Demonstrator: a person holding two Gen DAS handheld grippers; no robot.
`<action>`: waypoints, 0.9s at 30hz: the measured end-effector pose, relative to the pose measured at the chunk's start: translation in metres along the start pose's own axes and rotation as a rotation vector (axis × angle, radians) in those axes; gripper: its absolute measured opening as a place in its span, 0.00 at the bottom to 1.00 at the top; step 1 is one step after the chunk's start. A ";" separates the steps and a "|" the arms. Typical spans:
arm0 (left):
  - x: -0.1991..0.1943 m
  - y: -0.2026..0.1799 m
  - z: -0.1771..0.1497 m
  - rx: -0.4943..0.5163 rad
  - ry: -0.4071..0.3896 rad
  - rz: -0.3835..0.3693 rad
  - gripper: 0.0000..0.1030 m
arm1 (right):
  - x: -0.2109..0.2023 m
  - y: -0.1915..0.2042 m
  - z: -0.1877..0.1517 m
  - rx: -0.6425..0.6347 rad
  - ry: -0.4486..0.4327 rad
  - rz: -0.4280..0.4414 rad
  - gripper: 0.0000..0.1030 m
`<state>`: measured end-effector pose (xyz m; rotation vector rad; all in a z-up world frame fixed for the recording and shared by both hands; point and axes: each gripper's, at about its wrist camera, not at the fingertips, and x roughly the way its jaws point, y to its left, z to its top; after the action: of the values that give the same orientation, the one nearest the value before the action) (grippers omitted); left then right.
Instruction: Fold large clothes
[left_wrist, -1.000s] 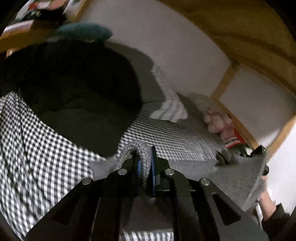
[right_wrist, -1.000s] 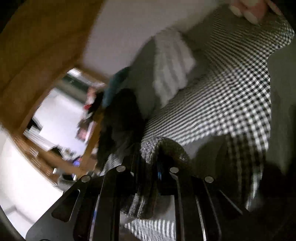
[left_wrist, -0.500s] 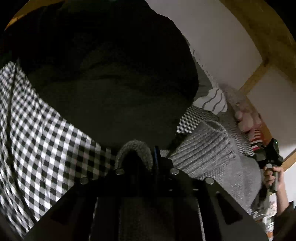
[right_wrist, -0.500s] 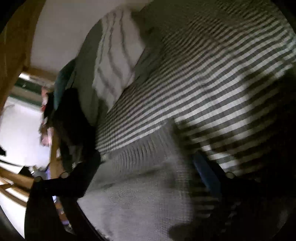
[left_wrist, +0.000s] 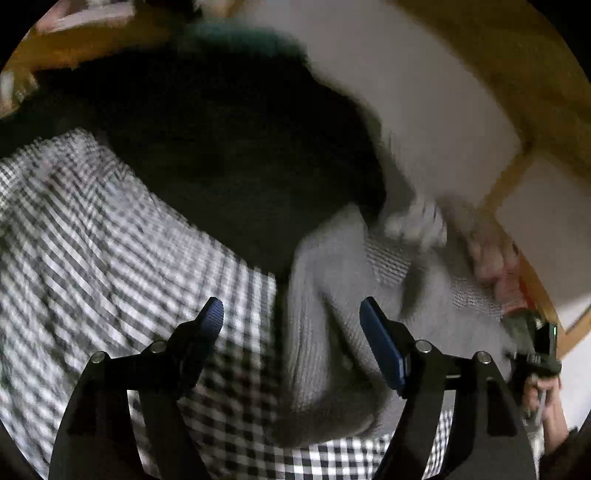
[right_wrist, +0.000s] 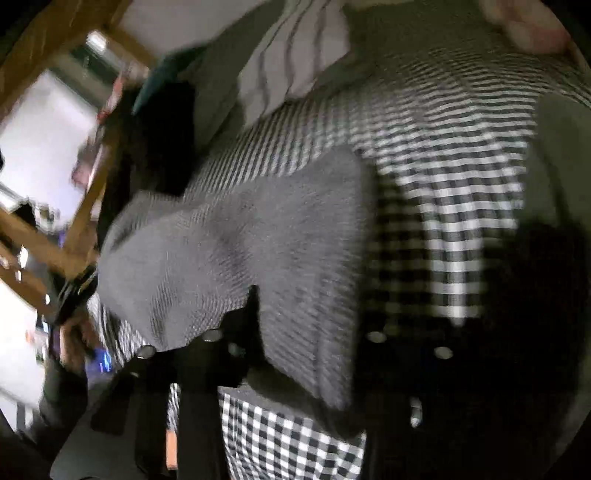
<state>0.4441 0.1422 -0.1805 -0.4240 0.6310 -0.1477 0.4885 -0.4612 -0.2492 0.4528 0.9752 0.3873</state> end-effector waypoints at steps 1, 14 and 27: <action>-0.014 -0.007 0.003 0.026 -0.042 -0.010 0.73 | -0.008 -0.008 -0.001 0.034 -0.041 -0.007 0.28; 0.085 -0.104 -0.066 0.320 0.137 0.173 0.94 | 0.031 0.074 -0.024 -0.213 -0.056 -0.490 0.91; -0.015 -0.160 -0.027 0.416 -0.183 0.100 0.94 | -0.015 0.118 -0.048 -0.257 -0.243 -0.406 0.96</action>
<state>0.4149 -0.0080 -0.1241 -0.0035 0.4252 -0.1387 0.4266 -0.3606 -0.1995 0.0599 0.7450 0.0840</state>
